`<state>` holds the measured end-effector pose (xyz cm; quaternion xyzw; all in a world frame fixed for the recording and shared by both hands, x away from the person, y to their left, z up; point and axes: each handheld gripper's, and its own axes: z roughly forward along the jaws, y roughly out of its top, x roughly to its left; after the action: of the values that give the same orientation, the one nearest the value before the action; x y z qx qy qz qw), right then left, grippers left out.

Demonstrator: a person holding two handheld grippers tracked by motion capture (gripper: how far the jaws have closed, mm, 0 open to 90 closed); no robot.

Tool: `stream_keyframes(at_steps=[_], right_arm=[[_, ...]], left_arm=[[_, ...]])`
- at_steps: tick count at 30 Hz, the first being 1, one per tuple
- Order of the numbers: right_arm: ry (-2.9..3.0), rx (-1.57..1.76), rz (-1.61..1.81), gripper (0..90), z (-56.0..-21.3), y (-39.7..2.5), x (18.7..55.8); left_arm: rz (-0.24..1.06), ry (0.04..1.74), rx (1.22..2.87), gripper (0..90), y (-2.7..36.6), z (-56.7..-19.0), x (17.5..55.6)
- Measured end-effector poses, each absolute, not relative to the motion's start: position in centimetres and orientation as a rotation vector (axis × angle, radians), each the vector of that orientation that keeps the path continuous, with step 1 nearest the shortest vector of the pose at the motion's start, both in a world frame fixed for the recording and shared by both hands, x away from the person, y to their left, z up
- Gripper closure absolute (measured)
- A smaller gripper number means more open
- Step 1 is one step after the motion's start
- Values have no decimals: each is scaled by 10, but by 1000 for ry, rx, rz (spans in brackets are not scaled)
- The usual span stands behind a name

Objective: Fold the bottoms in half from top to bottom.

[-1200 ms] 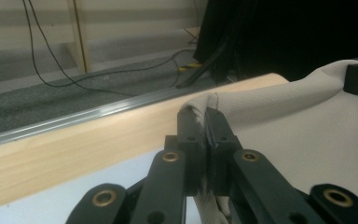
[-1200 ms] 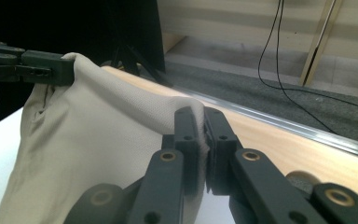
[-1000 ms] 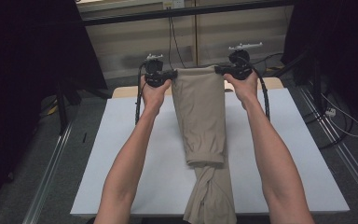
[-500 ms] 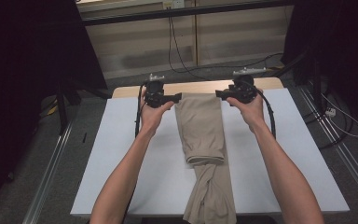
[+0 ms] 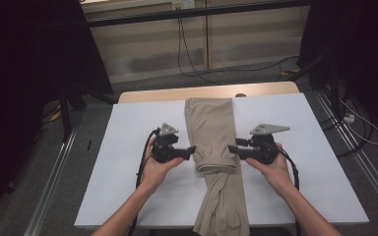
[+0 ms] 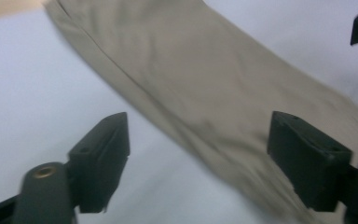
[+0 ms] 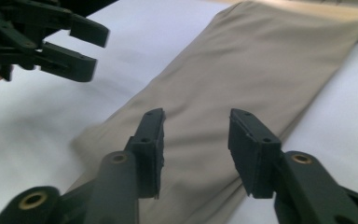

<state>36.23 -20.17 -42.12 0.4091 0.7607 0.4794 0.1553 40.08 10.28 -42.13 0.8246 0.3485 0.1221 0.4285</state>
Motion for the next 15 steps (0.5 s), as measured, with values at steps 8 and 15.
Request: stream_keyframes(at_steps=[8, 15], right_arm=[[2351, 1097, 1335, 840, -430, -185, 287], [2445, 1022, 1307, 900, -444, -168, 242]], left_arm=[[112, 707, 2178, 429, 102, -436, 314], [28, 562, 2275, 298, 86, -449, 270]])
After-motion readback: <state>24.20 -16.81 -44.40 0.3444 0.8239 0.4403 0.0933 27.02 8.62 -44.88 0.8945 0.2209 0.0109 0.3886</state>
